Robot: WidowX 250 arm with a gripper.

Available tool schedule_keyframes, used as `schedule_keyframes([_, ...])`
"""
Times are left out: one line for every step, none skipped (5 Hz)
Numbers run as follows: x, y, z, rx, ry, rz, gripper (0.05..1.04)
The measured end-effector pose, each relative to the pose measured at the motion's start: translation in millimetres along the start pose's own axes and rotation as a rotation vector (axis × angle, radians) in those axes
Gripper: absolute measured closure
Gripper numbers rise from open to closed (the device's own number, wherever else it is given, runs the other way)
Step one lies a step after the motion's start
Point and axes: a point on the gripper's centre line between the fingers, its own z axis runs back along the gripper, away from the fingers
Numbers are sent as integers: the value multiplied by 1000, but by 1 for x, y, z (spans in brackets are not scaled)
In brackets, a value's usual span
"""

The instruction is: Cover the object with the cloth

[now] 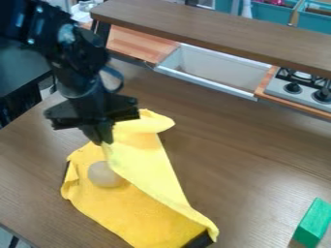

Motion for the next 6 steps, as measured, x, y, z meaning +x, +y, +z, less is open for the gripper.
schedule_keyframes([2,16,3,6,-12,-1,1033])
schedule_keyframes([0,30,1,33,-3,-10,1012])
schedule_keyframes([-3,43,-2,86,19,-11,864])
schedule_keyframes([-7,49,-3,167,73,-30,603])
schedule_keyframes([-2,41,-2,264,180,-65,300])
schedule_keyframes([12,24,4,333,225,-90,86])
